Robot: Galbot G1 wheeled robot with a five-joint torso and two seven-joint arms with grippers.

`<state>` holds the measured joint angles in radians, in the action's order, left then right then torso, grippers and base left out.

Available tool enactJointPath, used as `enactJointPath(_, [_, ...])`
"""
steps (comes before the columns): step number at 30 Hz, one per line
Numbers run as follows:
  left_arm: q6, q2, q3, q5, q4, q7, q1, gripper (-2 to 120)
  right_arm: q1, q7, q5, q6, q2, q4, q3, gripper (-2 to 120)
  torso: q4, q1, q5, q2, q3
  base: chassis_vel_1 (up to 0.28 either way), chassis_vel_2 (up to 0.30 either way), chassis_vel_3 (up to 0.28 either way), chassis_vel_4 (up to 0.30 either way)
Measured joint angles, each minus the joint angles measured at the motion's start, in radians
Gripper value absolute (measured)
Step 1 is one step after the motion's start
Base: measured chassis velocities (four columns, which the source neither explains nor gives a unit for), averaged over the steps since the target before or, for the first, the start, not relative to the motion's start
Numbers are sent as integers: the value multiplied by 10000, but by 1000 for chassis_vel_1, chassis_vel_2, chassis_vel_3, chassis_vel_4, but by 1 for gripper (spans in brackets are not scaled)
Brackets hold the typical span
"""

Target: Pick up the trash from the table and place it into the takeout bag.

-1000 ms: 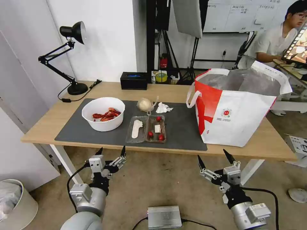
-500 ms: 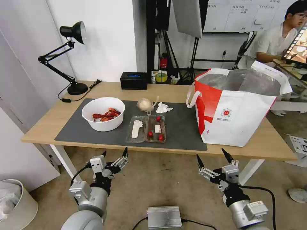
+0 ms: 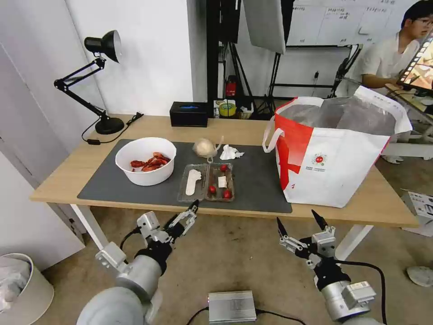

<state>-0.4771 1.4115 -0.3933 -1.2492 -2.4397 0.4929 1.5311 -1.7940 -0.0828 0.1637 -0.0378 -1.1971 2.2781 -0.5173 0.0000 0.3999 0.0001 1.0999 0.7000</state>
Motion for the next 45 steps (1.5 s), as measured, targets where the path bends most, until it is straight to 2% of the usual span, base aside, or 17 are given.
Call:
enactJointPath(1, [-52,-6,-7,-332,93,245,-138,100,-12,-5,2,4,2,0,0,100,0,0,-1,0,0,0,0,0,0])
enactJointPath(6, [-64,-26,-40,-861,537,661,-579,100,-49,-8,-1,12,-13,0,0,100,0,0,-1,0,0,0,0,0,0])
enactJointPath(17, [159,-37,153,-1136,1210,1097,-1455,100,-74,-7,-82,29,-156,-9,31,100,0,0,-1,0,0,0,0,0,0])
enactJointPath(19, [346,-70,382,-1213,1586,1264,-1858,100,-85,-7,-142,32,-196,-14,44,100,1,1,-1,0,0,0,0,0,0])
enactJointPath(20, [573,-94,574,-1221,2025,1446,-2251,100,-96,-6,-181,33,-209,-15,51,100,0,1,-1,0,0,0,0,0,0])
enactJointPath(27, [791,-25,889,-1354,2827,1885,-3107,100,-163,-6,-300,33,-218,-33,106,100,-1,2,-1,0,1,0,0,0,0])
enactJointPath(33, [870,132,975,-1355,3117,1959,-3219,100,-193,-6,-325,34,-291,-73,107,100,1,2,-1,0,0,0,0,0,0])
enactJointPath(38, [1343,183,992,-1351,3531,1961,-3486,100,-144,-16,-327,29,-464,-202,253,100,1,2,-1,0,0,0,0,0,0])
enactJointPath(45, [1487,192,948,-1435,3746,2006,-3745,100,-83,-42,-343,17,-556,-302,381,100,0,2,-1,0,0,0,0,0,0])
